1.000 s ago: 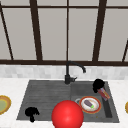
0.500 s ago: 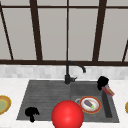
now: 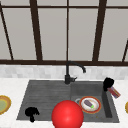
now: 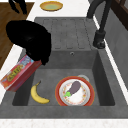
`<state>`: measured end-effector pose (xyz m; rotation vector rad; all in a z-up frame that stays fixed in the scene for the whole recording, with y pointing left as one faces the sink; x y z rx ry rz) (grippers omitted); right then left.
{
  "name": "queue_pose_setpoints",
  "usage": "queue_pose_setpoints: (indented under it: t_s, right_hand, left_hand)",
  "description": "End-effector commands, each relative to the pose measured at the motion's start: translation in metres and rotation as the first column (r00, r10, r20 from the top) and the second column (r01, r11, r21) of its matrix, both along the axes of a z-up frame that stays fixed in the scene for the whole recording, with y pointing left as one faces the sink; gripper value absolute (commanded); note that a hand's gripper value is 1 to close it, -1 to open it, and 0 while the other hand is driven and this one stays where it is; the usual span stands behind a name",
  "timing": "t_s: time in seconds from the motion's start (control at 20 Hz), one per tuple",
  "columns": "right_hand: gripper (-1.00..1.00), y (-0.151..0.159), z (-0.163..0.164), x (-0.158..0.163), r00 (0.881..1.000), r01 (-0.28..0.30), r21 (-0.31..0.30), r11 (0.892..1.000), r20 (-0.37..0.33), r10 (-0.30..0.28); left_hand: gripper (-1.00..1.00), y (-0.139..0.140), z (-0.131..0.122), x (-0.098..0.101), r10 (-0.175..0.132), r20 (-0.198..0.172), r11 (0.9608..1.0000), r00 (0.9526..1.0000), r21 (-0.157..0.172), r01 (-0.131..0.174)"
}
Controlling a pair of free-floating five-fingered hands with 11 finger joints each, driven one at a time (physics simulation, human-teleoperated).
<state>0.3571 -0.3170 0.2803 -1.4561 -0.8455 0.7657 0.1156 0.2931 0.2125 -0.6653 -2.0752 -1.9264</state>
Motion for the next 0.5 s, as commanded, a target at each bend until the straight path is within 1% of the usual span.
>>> queue_pose_setpoints:
  t_s: [0.0, 0.15, 0.25, 0.45]
  right_hand:
    - [1.0, -0.01, -0.016, 0.008, 0.994, -0.081, -0.051, 0.995, -0.084, 0.077]
    - [1.0, -0.02, -0.029, 0.014, 0.992, -0.081, -0.054, 0.995, -0.096, 0.076]
    - [1.0, -0.023, -0.038, 0.017, 0.991, -0.094, -0.054, 0.994, -0.104, 0.088]
    - [1.0, -0.036, -0.053, 0.022, 0.99, -0.091, -0.048, 0.995, -0.11, 0.085]
  left_hand:
    - [0.0, 0.0, 0.0, 0.0, 0.0, 0.0, 1.0, 1.0, 0.0, 0.0]
    - [0.0, 0.0, 0.0, 0.0, 0.0, 0.0, 1.0, 1.0, 0.0, 0.0]
    - [0.0, 0.0, 0.0, 0.0, 0.0, 0.0, 1.0, 1.0, 0.0, 0.0]
    - [0.0, 0.0, 0.0, 0.0, 0.0, 0.0, 1.0, 1.0, 0.0, 0.0]
